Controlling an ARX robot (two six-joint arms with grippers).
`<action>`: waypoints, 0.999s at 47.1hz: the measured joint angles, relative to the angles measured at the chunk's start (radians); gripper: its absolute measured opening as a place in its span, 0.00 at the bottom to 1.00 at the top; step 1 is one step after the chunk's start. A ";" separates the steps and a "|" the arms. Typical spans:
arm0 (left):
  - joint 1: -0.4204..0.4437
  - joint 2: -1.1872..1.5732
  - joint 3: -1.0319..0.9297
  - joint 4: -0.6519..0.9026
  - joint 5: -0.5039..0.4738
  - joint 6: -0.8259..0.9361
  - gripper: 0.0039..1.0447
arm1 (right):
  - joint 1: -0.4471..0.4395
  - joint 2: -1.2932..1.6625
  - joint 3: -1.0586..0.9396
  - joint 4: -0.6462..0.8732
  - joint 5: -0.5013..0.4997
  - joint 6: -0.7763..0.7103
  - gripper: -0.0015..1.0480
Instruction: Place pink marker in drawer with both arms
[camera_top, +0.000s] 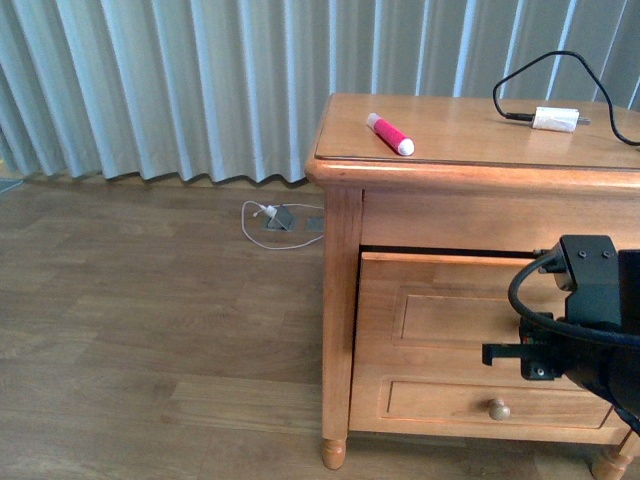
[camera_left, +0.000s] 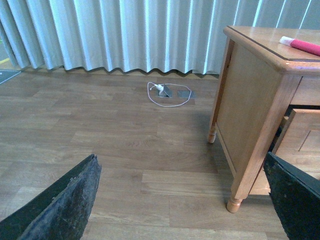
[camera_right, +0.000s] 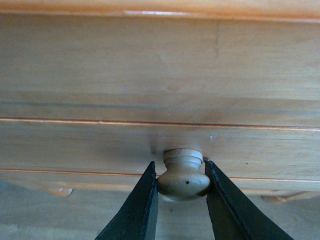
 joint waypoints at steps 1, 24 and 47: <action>0.000 0.000 0.000 0.000 0.000 0.000 0.95 | 0.000 -0.011 -0.019 0.003 -0.005 0.003 0.22; 0.000 0.000 0.000 0.000 0.000 0.000 0.95 | -0.067 -0.227 -0.425 0.125 -0.132 0.011 0.22; 0.000 0.000 0.000 0.000 0.000 0.000 0.95 | -0.121 -0.411 -0.637 0.114 -0.200 -0.026 0.41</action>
